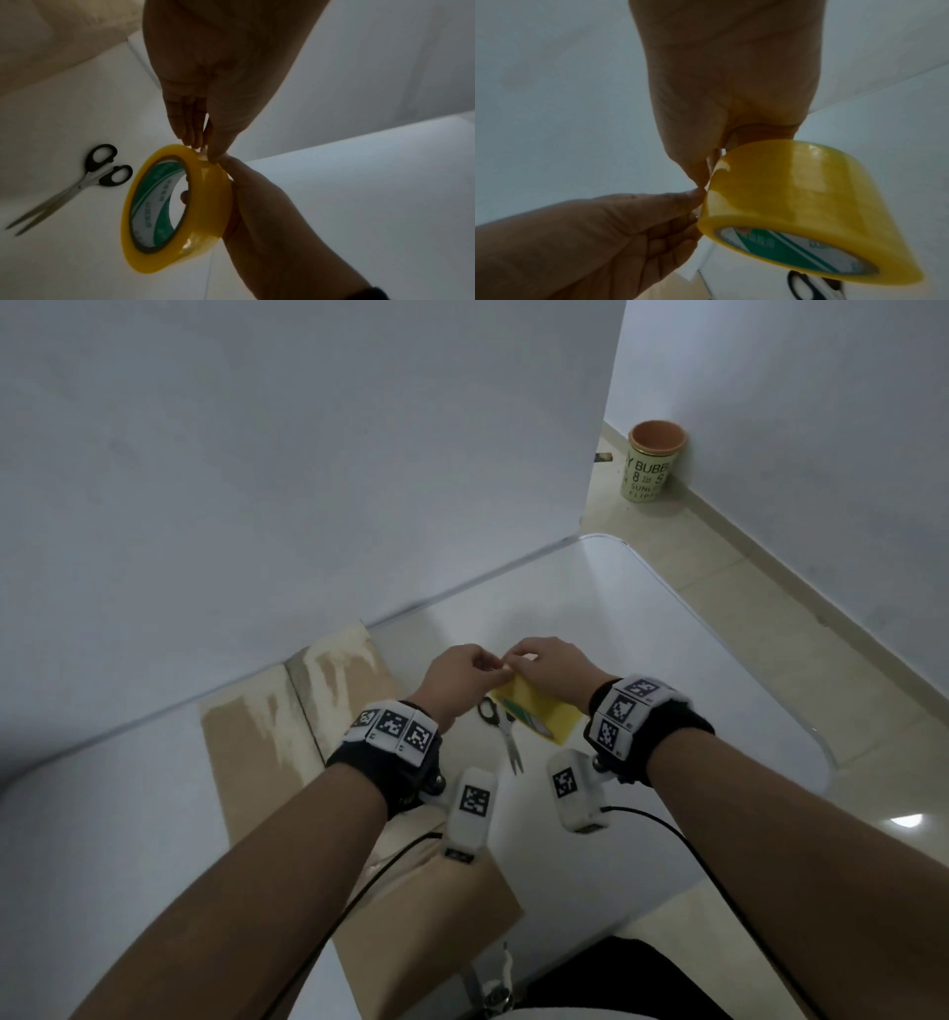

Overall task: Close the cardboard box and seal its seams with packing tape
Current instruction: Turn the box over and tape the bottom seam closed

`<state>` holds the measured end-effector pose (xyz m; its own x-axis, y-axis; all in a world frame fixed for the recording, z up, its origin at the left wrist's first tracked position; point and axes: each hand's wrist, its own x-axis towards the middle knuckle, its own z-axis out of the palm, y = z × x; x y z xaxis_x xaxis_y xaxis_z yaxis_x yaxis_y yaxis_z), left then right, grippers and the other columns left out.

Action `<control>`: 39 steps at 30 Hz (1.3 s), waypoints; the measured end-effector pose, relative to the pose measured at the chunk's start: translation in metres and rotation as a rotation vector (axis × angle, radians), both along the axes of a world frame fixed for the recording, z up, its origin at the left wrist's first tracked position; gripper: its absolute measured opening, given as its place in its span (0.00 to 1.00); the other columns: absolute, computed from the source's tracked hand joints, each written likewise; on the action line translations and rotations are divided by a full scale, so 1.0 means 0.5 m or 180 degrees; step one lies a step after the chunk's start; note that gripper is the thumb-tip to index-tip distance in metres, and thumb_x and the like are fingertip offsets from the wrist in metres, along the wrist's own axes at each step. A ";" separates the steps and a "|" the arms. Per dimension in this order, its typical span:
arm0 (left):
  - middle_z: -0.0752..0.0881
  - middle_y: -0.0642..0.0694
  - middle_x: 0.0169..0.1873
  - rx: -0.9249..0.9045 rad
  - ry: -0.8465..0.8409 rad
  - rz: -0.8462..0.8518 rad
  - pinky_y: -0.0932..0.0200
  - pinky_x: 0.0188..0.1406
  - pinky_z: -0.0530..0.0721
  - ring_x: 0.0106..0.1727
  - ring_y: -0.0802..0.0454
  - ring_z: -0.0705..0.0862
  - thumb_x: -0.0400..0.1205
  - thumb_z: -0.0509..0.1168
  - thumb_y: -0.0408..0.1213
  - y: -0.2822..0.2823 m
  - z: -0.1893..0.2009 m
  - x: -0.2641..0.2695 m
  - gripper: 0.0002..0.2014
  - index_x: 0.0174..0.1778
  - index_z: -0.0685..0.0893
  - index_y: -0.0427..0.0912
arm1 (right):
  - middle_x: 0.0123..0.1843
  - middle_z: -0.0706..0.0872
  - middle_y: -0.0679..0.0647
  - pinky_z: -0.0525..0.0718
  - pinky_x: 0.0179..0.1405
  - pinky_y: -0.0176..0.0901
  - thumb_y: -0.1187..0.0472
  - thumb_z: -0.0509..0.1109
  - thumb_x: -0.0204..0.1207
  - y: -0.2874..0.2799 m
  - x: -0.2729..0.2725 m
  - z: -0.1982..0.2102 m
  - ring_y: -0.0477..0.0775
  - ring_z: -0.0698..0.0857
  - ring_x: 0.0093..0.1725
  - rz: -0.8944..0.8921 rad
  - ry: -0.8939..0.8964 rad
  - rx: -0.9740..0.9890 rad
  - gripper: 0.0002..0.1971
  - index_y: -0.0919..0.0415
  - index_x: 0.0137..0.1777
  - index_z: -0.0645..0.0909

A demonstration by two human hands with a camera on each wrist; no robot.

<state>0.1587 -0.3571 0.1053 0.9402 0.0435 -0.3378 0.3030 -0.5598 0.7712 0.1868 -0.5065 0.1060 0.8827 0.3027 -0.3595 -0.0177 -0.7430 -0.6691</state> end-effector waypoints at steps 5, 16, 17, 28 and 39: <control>0.83 0.43 0.34 -0.1015 -0.0013 0.0591 0.59 0.41 0.82 0.35 0.52 0.79 0.78 0.72 0.32 0.073 0.047 -0.028 0.04 0.43 0.87 0.35 | 0.65 0.84 0.50 0.71 0.55 0.39 0.52 0.62 0.82 0.075 -0.003 0.054 0.53 0.81 0.63 0.0293 -0.0273 0.0053 0.14 0.53 0.61 0.83; 0.84 0.44 0.37 -0.1459 -0.0463 0.1437 0.68 0.38 0.85 0.37 0.54 0.81 0.82 0.68 0.29 0.307 0.097 -0.144 0.06 0.39 0.85 0.37 | 0.26 0.70 0.51 0.64 0.25 0.40 0.35 0.61 0.78 0.265 -0.058 0.175 0.49 0.70 0.27 0.0607 -0.0326 -0.0368 0.29 0.58 0.26 0.65; 0.83 0.45 0.36 -0.1463 -0.0490 0.1483 0.67 0.40 0.84 0.38 0.54 0.81 0.82 0.68 0.31 0.330 0.099 -0.160 0.06 0.38 0.84 0.38 | 0.27 0.70 0.51 0.65 0.26 0.39 0.34 0.60 0.78 0.282 -0.067 0.184 0.48 0.70 0.27 0.0663 -0.0292 -0.0357 0.29 0.58 0.27 0.67; 0.83 0.46 0.38 -0.1108 -0.0418 0.1441 0.66 0.42 0.83 0.37 0.54 0.80 0.81 0.69 0.39 0.458 0.157 -0.292 0.12 0.51 0.88 0.33 | 0.38 0.82 0.56 0.70 0.31 0.40 0.42 0.66 0.78 0.406 -0.168 0.192 0.52 0.78 0.40 0.0985 -0.0395 0.0041 0.27 0.71 0.48 0.83; 0.91 0.48 0.39 0.0457 -0.0595 -0.0697 0.66 0.48 0.85 0.42 0.56 0.88 0.80 0.69 0.32 0.489 0.264 -0.291 0.02 0.43 0.88 0.40 | 0.55 0.89 0.59 0.81 0.57 0.48 0.50 0.54 0.86 0.418 -0.211 0.193 0.57 0.86 0.56 0.0441 0.0336 0.0777 0.21 0.65 0.54 0.83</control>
<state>0.0130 -0.1128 0.2374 0.9777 -0.1319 -0.1633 0.0238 -0.7033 0.7105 0.0813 -0.2976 0.2024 0.7886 0.5063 -0.3489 -0.0064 -0.5606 -0.8281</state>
